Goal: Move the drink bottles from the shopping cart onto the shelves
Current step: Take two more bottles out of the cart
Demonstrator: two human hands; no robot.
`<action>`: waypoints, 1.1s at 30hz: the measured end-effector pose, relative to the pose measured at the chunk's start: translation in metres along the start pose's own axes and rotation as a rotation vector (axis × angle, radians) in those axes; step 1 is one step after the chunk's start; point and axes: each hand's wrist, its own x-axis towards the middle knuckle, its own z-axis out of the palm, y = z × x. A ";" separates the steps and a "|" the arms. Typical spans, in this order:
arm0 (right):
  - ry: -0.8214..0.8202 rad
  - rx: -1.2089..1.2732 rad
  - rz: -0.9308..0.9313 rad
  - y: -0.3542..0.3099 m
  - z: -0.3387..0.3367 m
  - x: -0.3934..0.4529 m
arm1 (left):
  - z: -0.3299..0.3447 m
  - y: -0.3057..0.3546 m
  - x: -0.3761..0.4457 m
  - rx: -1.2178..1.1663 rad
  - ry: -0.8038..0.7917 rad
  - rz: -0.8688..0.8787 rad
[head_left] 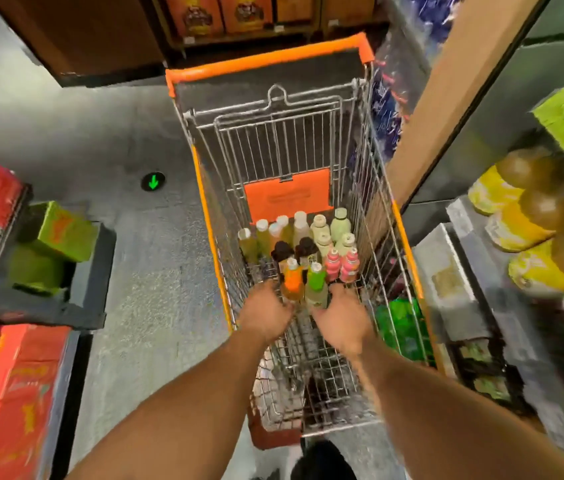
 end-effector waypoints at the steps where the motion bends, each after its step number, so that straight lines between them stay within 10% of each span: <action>1: -0.008 0.004 0.023 0.003 0.004 0.016 | 0.008 0.001 0.013 -0.013 -0.003 -0.029; 20: -0.082 0.044 0.073 0.053 0.100 0.148 | 0.127 -0.032 0.150 -0.188 -0.023 -0.278; 33: 0.108 0.251 0.117 0.046 0.093 0.106 | 0.109 -0.024 0.111 -0.352 0.037 -0.058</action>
